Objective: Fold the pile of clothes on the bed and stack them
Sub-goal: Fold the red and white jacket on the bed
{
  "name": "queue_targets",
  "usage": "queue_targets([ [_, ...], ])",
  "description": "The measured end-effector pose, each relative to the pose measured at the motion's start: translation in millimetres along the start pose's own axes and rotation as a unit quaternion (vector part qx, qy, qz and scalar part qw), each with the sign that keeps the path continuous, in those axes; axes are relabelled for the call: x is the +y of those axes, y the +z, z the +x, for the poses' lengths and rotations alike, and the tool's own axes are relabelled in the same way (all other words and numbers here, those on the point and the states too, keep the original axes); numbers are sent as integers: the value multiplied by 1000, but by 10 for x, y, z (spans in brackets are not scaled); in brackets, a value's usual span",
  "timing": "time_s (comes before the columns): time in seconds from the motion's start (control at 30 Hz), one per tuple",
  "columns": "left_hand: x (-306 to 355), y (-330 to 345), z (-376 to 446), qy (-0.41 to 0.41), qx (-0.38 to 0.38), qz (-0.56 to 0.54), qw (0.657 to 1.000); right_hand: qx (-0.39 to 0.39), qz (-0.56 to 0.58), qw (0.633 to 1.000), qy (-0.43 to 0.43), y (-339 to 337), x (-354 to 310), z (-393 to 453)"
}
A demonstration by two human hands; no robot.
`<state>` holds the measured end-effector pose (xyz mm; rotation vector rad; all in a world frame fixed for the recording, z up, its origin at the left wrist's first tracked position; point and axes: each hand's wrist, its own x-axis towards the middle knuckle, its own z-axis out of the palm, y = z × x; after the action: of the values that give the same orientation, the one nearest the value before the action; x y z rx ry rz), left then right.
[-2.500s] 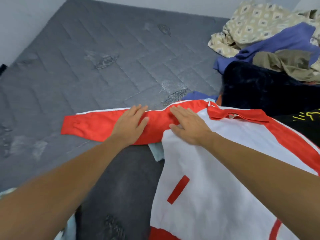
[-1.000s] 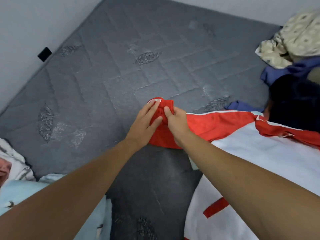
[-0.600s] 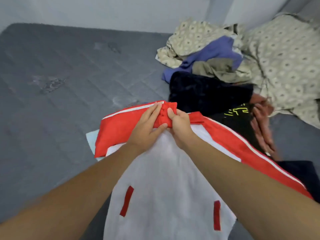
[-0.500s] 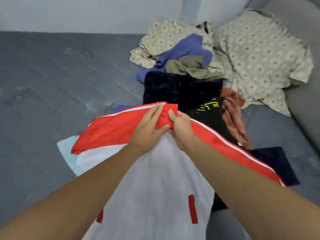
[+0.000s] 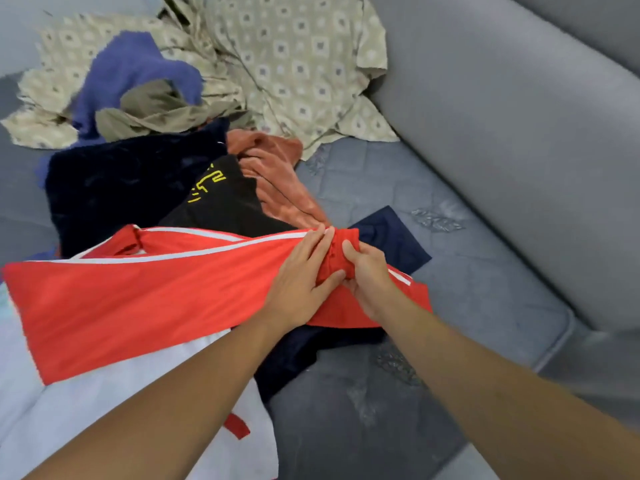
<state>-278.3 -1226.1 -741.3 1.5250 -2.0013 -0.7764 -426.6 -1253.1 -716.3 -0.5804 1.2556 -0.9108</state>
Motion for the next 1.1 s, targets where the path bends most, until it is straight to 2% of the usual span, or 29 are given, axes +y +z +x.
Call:
queue_targets([
  [0.33,387,1058,232,52,-98,33,993,102,3,995,10,-1280,228,56],
  [0.53,429,1418,316,64,-143,75,985,190,-109,976,-18,-1609,437,168],
  [0.6,408,1511,342,74,-159,103,979,219,-229,948,-43,-1685,482,203],
  [0.7,355,1572,371,75,-175,143,971,235,-418,873,-92,-1714,595,227],
  [0.9,225,1331,313,117,-187,179,959,259,-595,753,-105,-1537,759,238],
  [1.0,117,1037,235,115,-174,190,959,198,-659,711,-146,-1477,713,225],
  [1.1,2,672,184,94,-149,203,963,87,-649,724,-216,-1314,679,251],
])
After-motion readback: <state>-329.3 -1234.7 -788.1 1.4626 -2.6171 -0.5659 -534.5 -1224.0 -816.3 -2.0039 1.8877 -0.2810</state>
